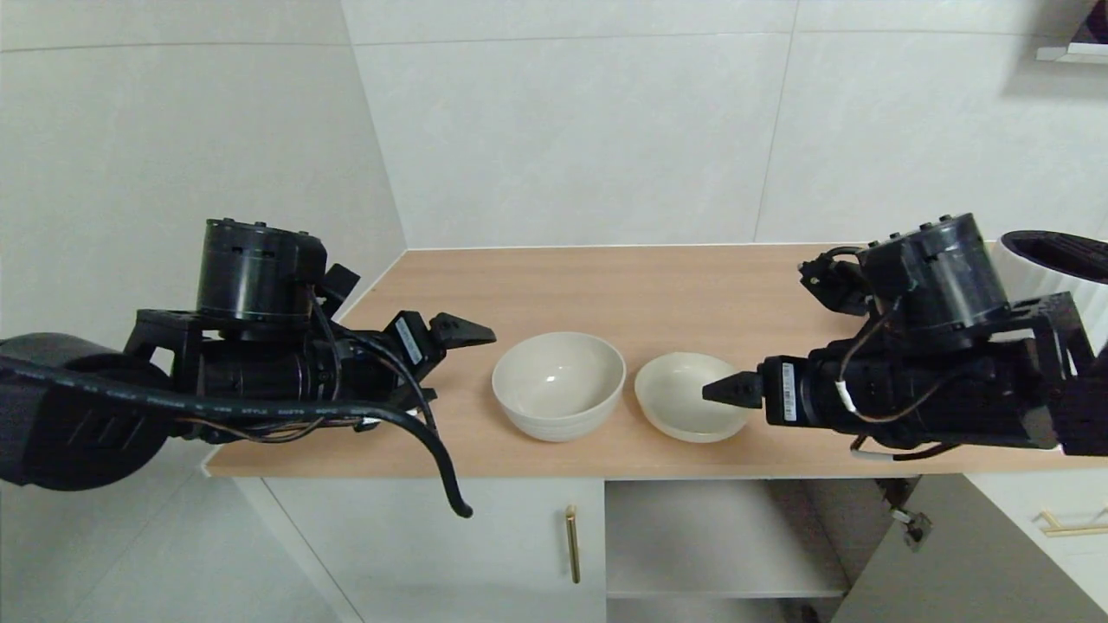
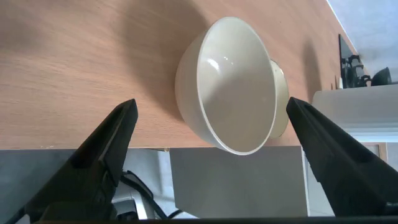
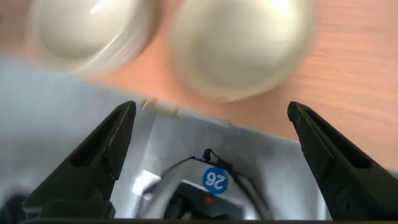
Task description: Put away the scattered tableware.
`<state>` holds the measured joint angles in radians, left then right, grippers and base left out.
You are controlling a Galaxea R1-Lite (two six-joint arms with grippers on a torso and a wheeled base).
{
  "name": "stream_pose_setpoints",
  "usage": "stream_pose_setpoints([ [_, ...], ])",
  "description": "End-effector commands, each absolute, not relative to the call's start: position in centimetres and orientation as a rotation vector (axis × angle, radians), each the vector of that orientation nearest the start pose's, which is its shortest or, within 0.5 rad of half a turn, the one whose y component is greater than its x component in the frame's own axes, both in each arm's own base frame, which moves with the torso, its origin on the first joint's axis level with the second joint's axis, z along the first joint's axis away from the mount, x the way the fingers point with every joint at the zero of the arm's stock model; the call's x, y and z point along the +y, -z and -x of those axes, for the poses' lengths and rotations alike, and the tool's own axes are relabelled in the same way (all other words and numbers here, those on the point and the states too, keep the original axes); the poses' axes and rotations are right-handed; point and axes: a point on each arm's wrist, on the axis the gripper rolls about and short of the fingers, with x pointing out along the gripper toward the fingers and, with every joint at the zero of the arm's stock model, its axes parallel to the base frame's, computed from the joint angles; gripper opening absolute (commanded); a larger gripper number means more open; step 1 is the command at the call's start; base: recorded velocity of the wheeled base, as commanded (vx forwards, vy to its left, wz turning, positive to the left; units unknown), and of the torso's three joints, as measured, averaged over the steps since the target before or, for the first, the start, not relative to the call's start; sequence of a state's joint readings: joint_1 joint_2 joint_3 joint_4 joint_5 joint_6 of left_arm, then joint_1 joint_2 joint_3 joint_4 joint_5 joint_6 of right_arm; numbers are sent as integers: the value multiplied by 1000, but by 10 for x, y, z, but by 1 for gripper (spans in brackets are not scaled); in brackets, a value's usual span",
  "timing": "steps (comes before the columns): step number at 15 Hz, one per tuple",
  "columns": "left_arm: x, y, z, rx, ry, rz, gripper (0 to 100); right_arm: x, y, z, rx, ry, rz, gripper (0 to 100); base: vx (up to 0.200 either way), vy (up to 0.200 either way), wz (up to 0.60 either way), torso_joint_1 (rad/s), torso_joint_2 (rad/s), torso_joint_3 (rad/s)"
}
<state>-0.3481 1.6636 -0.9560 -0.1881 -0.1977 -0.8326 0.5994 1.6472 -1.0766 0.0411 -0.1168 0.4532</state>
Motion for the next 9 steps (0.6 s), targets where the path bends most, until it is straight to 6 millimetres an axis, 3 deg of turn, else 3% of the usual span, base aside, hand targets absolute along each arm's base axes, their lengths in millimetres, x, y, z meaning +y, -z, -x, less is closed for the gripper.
stream_pose_setpoints([
  [1,-111,-187,-280,732,288,747,100,169,-201,-275,695,-186,-225,100,0,0,0,0,0,0],
  [9,-125,-162,-291,818,272,742,100,168,-180,-295,720,-85,-191,100,0,0,0,0,0,0],
])
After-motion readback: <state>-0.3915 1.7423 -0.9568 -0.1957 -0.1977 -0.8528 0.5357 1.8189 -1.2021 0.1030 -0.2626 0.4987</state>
